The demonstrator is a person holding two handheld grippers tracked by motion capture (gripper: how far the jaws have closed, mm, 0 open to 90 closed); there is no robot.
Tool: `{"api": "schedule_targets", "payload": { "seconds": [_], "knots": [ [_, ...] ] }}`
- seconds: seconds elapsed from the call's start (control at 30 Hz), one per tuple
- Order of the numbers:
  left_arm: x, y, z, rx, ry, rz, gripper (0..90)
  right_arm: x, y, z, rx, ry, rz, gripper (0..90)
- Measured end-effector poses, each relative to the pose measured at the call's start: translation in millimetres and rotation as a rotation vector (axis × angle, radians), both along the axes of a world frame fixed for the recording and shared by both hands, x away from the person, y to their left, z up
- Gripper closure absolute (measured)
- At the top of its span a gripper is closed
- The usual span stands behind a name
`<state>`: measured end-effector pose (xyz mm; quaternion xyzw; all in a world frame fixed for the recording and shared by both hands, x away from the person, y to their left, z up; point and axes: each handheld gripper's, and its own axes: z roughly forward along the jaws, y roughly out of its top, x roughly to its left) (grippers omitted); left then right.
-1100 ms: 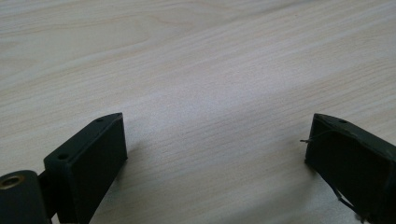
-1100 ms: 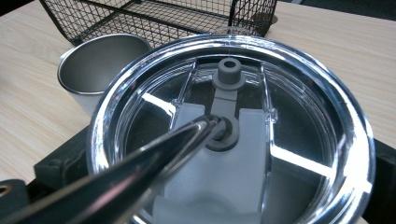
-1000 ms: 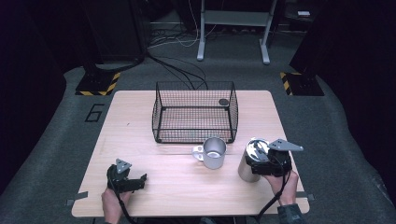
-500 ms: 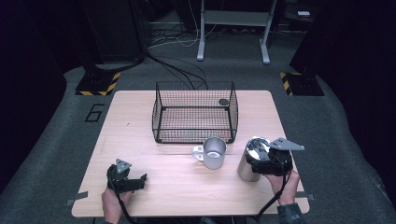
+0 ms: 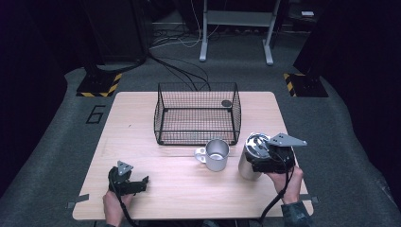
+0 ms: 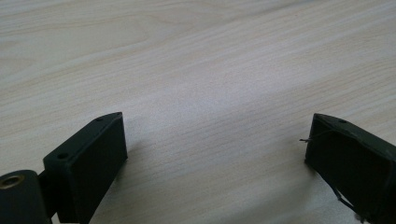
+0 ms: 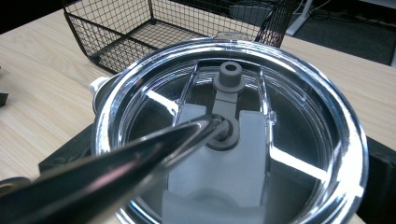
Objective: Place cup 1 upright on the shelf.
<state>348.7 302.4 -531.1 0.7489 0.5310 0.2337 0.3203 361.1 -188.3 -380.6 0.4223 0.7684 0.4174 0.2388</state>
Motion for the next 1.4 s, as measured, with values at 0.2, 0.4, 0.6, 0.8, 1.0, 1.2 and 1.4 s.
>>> {"api": "schedule_targets", "payload": {
  "seconds": [0.2, 0.4, 0.6, 0.8, 1.0, 1.2, 1.4],
  "knots": [
    [0.0, -0.4, -0.6, -0.001, -0.007, 0.004, 5.2, 2.6, -2.6, 7.5, 0.028, 0.001, 0.015, 3.5],
    [-0.1, -0.4, -0.6, -0.001, -0.006, 0.004, 5.2, 4.4, -0.5, 20.0, 0.019, -0.015, 0.013, 3.5],
    [-0.1, -0.4, -0.6, -0.001, -0.006, 0.004, 5.2, 4.9, 0.6, 31.4, 0.011, -0.029, 0.020, 3.5],
    [0.0, -0.4, -0.6, 0.000, -0.009, 0.004, 5.2, 4.8, 2.7, 40.2, 0.002, -0.042, 0.028, 3.5],
    [-0.3, -1.0, -0.8, -0.007, -0.006, 0.009, 5.2, 7.6, 6.0, 48.5, 0.004, -0.051, 0.035, 3.5],
    [-0.4, -1.0, -0.7, -0.007, -0.006, 0.009, 5.2, 8.7, 9.7, 55.8, -0.003, -0.059, 0.047, 3.5],
    [-0.4, -1.0, -0.8, -0.008, -0.005, 0.009, 5.3, 13.6, 14.7, 64.1, -0.006, -0.063, 0.053, 3.5]
  ]
}}
